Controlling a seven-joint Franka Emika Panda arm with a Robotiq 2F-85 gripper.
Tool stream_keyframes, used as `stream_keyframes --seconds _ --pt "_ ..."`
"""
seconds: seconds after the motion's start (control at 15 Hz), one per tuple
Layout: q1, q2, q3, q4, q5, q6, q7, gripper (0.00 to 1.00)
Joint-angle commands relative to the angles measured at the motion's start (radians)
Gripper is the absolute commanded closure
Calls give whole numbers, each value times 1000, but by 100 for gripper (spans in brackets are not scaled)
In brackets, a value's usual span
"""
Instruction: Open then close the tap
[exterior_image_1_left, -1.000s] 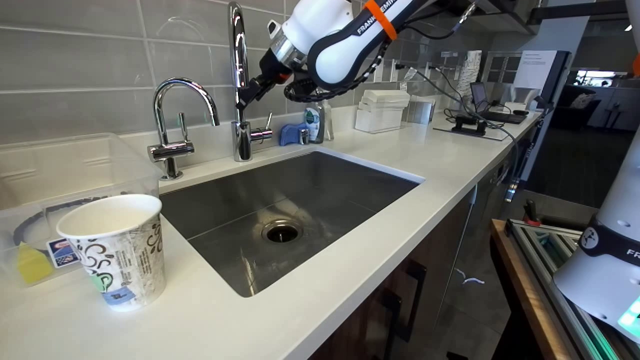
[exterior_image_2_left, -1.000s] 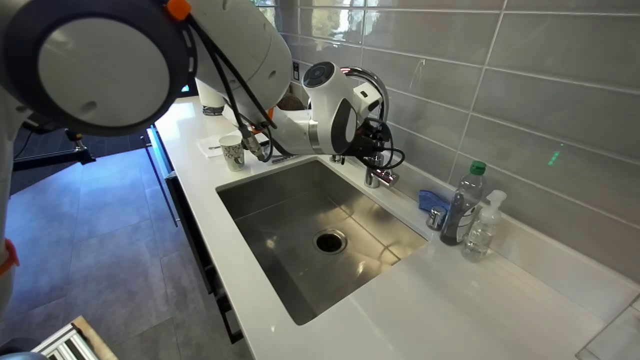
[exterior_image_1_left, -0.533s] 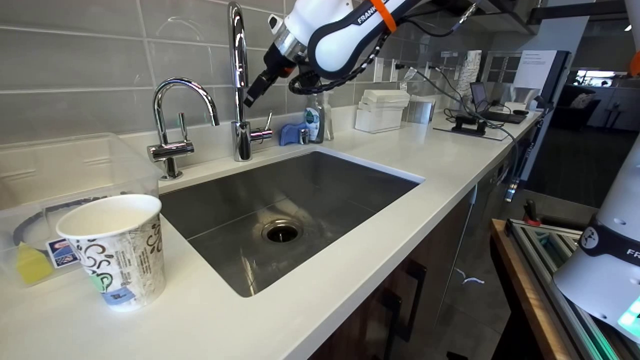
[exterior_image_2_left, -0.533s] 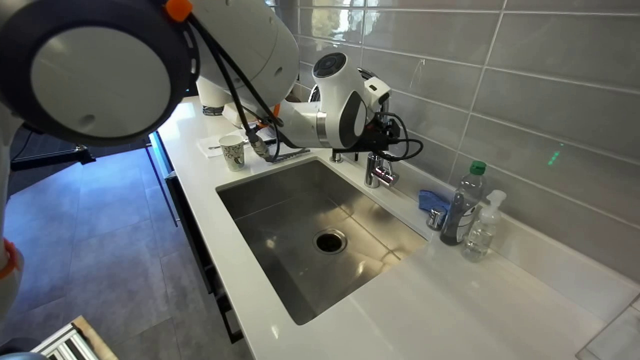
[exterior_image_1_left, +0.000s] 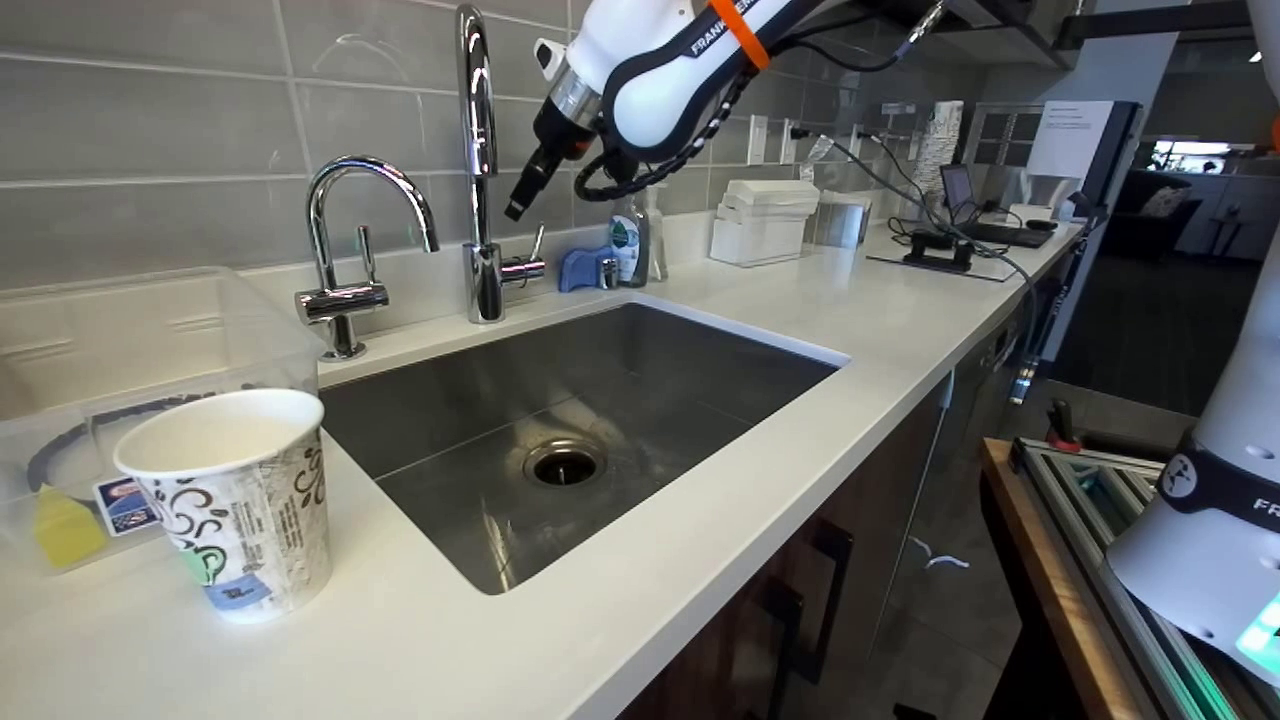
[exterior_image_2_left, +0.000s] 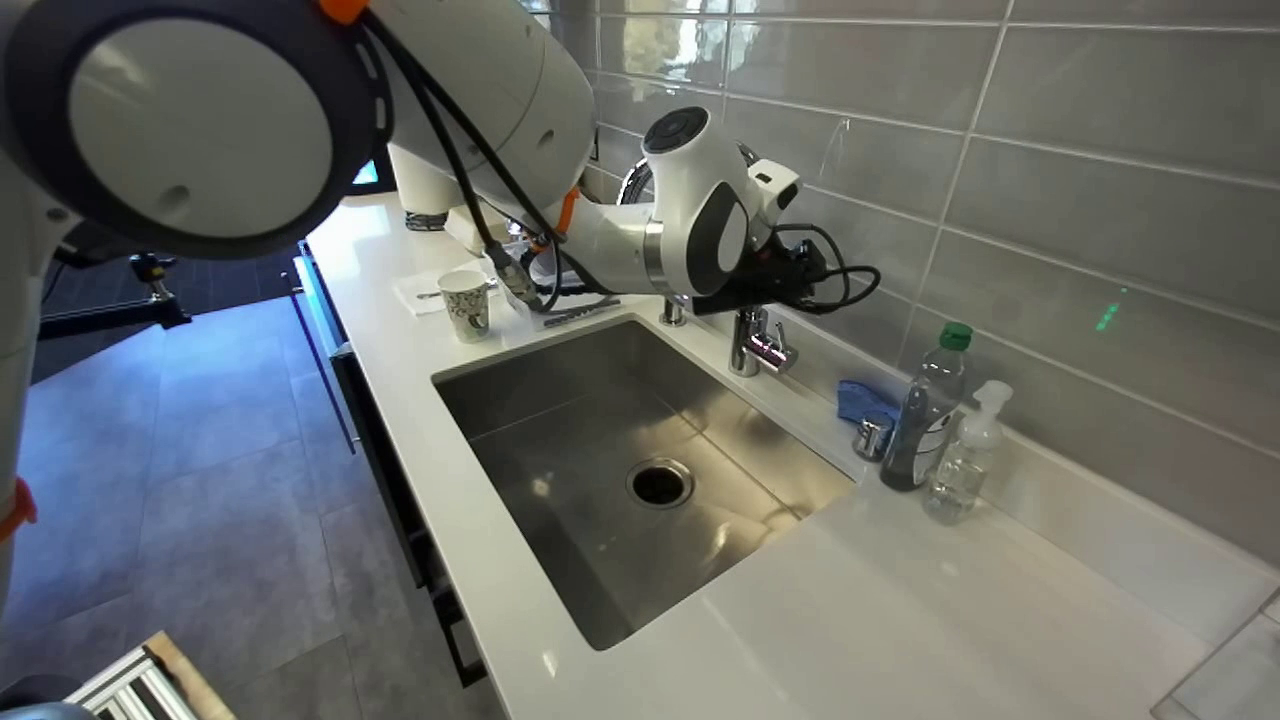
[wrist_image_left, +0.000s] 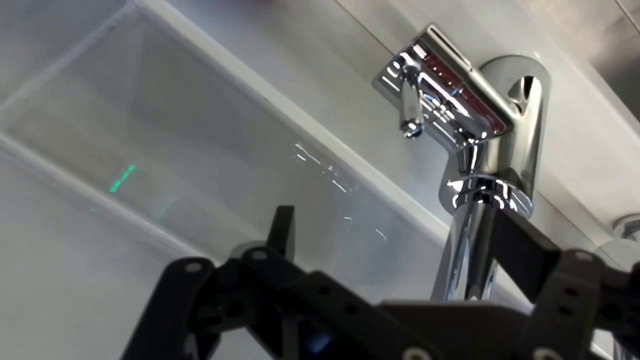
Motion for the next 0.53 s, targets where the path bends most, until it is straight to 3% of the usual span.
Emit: stream_keyframes --seconds 0.0,0.27,0.47 --pt "97 23 -110 21 31 -19 -36 0" --pt "145 36 -171 32 29 -32 -34 0" --pt "172 36 -205 33 21 -58 -27 6"
